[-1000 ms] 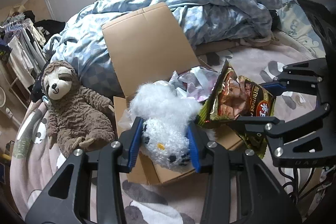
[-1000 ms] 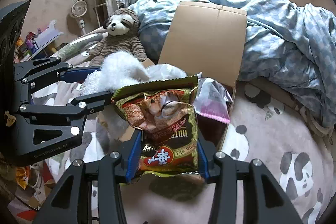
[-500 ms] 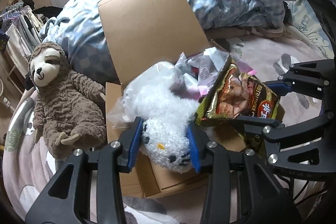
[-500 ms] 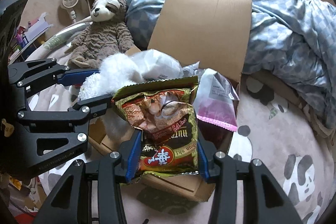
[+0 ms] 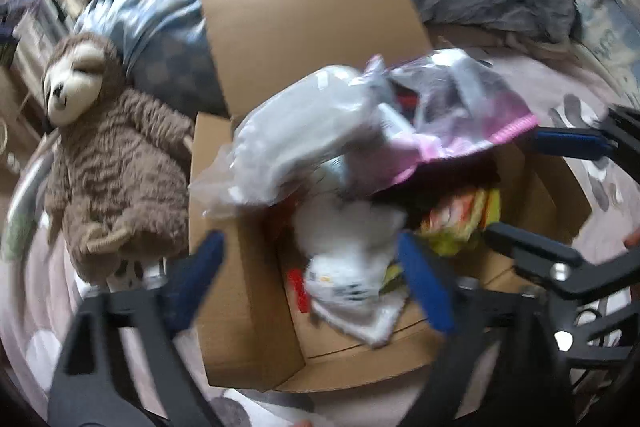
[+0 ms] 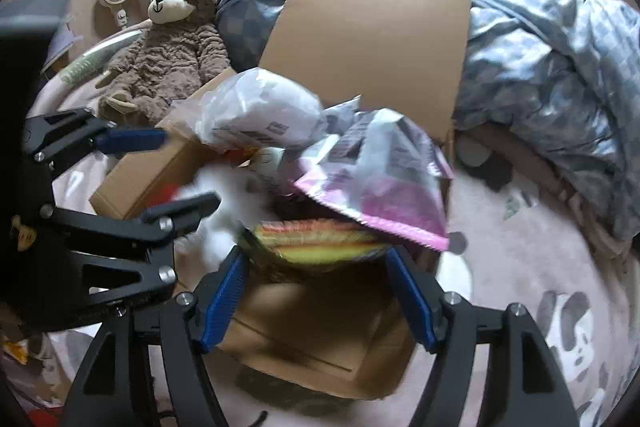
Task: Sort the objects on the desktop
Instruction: 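Open both tools to drop the plush and snack packet into the box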
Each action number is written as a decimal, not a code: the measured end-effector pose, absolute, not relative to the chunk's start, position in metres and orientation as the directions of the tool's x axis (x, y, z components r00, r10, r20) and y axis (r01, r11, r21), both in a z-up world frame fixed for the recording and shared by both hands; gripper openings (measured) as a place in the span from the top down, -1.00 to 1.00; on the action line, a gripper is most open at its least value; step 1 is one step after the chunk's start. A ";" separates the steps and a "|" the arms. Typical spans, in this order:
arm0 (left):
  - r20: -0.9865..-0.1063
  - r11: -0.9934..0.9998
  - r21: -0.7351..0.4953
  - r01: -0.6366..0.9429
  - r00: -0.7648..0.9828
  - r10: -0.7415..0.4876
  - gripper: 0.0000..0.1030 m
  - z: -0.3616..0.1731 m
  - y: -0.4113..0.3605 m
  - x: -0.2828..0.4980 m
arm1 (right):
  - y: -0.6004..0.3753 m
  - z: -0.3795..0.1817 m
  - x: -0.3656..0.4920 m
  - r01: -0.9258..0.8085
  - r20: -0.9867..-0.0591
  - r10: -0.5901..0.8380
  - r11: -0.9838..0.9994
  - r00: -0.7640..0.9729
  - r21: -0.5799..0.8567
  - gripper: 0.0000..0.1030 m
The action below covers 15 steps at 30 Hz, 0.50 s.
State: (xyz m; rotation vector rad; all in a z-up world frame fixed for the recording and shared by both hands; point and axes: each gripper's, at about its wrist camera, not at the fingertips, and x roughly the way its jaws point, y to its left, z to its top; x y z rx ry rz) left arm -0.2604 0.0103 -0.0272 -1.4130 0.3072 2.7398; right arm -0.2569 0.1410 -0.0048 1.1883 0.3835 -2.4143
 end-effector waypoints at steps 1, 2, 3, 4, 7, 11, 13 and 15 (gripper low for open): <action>-0.811 -0.982 0.140 -0.124 -0.584 -0.042 -0.97 -0.028 0.008 -0.260 | 0.142 -0.004 -0.256 0.478 -0.797 -0.241 -0.876 -0.554 -0.068 -0.45; -0.810 -0.983 0.138 -0.120 -0.585 -0.042 -0.98 -0.028 0.006 -0.260 | 0.144 -0.003 -0.255 0.475 -0.794 -0.243 -0.877 -0.558 -0.065 -0.47; -0.807 -0.982 0.151 -0.114 -0.587 -0.056 -0.98 -0.029 0.006 -0.259 | 0.147 -0.002 -0.255 0.473 -0.794 -0.252 -0.880 -0.553 -0.051 -0.47; -0.806 -0.979 0.169 -0.114 -0.588 -0.071 -0.98 -0.030 0.006 -0.258 | 0.148 -0.001 -0.255 0.471 -0.796 -0.255 -0.881 -0.549 -0.043 -0.48; -0.823 -0.976 0.175 -0.131 -0.564 -0.072 -0.98 -0.032 0.008 -0.254 | 0.151 -0.001 -0.252 0.467 -0.799 -0.251 -0.883 -0.546 -0.042 -0.49; -0.832 -0.977 0.175 -0.123 -0.549 -0.080 -0.98 -0.029 0.007 -0.244 | 0.150 0.002 -0.245 0.468 -0.801 -0.247 -0.883 -0.545 -0.046 -0.52; -0.820 -0.971 0.209 -0.118 -0.563 -0.108 -0.98 -0.025 0.010 -0.237 | 0.150 0.003 -0.240 0.464 -0.806 -0.242 -0.884 -0.539 -0.045 -0.52; -0.813 -0.969 0.217 -0.120 -0.572 -0.111 -0.98 -0.018 0.011 -0.229 | 0.151 0.005 -0.235 0.457 -0.813 -0.233 -0.888 -0.534 -0.046 -0.53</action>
